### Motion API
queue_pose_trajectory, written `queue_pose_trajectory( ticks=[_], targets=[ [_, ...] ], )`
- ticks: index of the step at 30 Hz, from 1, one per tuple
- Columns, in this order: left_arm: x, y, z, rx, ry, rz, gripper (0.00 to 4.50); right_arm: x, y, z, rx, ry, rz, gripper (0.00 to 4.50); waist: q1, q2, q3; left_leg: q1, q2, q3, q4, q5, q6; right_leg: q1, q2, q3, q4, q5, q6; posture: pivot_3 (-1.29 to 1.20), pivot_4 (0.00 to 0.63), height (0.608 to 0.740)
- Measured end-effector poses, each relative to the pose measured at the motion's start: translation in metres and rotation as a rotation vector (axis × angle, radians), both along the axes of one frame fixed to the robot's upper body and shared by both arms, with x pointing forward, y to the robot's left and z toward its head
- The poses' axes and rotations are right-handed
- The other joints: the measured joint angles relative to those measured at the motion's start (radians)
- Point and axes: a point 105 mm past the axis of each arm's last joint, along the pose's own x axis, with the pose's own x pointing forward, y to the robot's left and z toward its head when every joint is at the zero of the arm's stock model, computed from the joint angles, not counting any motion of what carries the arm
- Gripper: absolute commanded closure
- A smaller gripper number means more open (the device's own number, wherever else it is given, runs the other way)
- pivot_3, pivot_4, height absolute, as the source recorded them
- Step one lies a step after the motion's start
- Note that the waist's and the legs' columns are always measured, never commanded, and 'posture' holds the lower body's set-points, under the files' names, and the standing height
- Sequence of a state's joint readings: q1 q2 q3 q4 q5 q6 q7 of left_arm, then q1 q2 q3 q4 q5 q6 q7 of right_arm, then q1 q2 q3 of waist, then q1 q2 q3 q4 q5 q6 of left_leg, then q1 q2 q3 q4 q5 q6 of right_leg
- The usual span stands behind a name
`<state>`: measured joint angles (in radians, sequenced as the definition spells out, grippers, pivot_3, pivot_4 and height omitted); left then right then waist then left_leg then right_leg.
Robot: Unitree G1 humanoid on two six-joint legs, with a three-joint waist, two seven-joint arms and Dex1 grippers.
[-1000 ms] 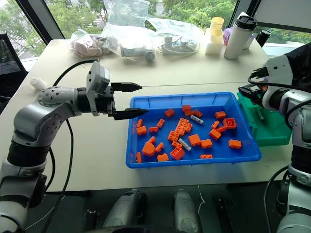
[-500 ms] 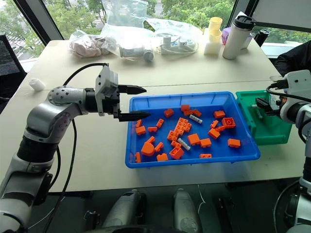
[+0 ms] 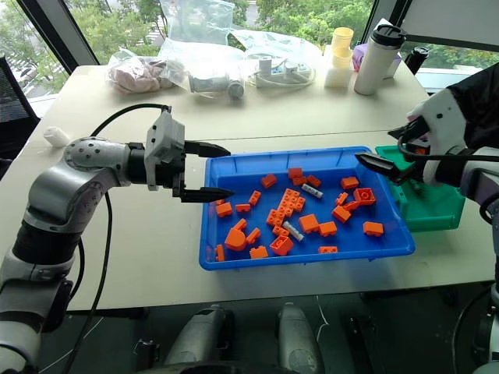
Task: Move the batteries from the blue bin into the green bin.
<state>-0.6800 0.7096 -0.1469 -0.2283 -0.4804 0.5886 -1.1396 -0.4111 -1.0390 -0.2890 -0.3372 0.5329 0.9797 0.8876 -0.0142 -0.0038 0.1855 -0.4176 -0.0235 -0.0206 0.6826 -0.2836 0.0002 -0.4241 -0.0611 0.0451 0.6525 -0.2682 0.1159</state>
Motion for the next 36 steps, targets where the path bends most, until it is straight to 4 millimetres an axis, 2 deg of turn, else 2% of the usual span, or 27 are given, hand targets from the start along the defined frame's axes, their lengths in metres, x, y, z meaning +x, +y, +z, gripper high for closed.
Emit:
queue_pose_trajectory(
  ticks=[3, 5, 8, 12, 16, 21, 24, 29, 36],
  targets=[
    [-0.003, 0.004, -0.005, 0.032, 0.008, -0.004, 0.00, -0.018, 0.029, -0.027, -0.067, 0.157, 0.205, 0.04, 0.006, 0.000, 0.000, 0.000, 0.000, 0.000, 0.001, 0.000, 0.000, 0.000, -0.001, 0.000, 0.000, 0.000, 0.000, 0.00, 0.150, 0.740],
    [-0.005, 0.002, -0.005, 0.039, 0.004, -0.007, 0.00, -0.029, 0.039, -0.044, -0.140, 0.222, 0.319, 0.04, 0.007, 0.000, 0.000, 0.000, -0.001, 0.000, 0.001, 0.000, 0.000, 0.001, -0.001, -0.001, -0.001, 0.000, 0.000, 0.00, 0.150, 0.740],
    [-0.008, 0.000, -0.005, 0.039, -0.002, -0.013, 0.00, -0.034, 0.048, -0.061, -0.203, 0.255, 0.428, 0.04, 0.003, 0.000, 0.000, 0.000, -0.001, 0.000, 0.001, 0.000, 0.000, 0.001, -0.001, -0.001, -0.001, 0.000, 0.000, 0.00, 0.150, 0.740],
    [-0.009, 0.000, -0.010, 0.042, 0.015, 0.002, 0.00, -0.029, 0.050, -0.075, -0.304, 0.252, 0.530, 0.04, 0.000, 0.000, 0.000, 0.000, -0.001, 0.000, 0.001, 0.000, 0.000, 0.000, -0.001, -0.001, 0.000, 0.000, 0.000, 0.00, 0.150, 0.740],
    [-0.008, 0.000, -0.010, 0.043, 0.011, 0.013, 0.00, -0.024, 0.056, -0.079, -0.332, 0.227, 0.592, 0.04, 0.001, 0.000, 0.000, 0.000, -0.001, 0.000, 0.001, 0.000, 0.000, 0.000, -0.001, -0.001, 0.000, 0.000, 0.000, 0.00, 0.150, 0.740],
    [-0.008, 0.001, -0.010, 0.049, 0.008, 0.019, 0.00, -0.012, 0.061, -0.099, -0.401, 0.215, 0.672, 0.04, 0.004, -0.001, 0.000, 0.000, -0.001, 0.000, 0.001, 0.000, 0.000, 0.000, -0.001, -0.001, 0.000, 0.000, 0.000, 0.00, 0.150, 0.740],
    [-0.010, 0.002, -0.011, 0.062, 0.018, 0.012, 0.00, -0.008, 0.066, -0.103, -0.425, 0.190, 0.722, 0.04, 0.003, -0.001, 0.000, 0.000, -0.001, 0.000, 0.001, 0.000, 0.000, 0.000, -0.001, -0.001, 0.000, 0.000, 0.000, 0.00, 0.150, 0.740],
    [-0.019, 0.011, -0.019, 0.175, 0.035, -0.028, 0.00, -0.005, 0.069, -0.114, -0.499, 0.165, 0.802, 0.04, 0.001, -0.001, 0.000, 0.000, -0.001, 0.000, 0.001, 0.000, -0.001, 0.000, -0.001, -0.001, 0.000, 0.000, 0.000, 0.00, 0.150, 0.740],
    [-0.027, 0.008, -0.020, 0.188, 0.042, -0.077, 0.00, 0.001, 0.073, -0.116, -0.563, 0.105, 0.891, 0.04, 0.001, -0.001, 0.000, 0.000, -0.001, 0.000, 0.001, 0.000, -0.001, 0.000, -0.001, -0.001, 0.001, 0.000, 0.000, 0.00, 0.150, 0.740]
  ],
)
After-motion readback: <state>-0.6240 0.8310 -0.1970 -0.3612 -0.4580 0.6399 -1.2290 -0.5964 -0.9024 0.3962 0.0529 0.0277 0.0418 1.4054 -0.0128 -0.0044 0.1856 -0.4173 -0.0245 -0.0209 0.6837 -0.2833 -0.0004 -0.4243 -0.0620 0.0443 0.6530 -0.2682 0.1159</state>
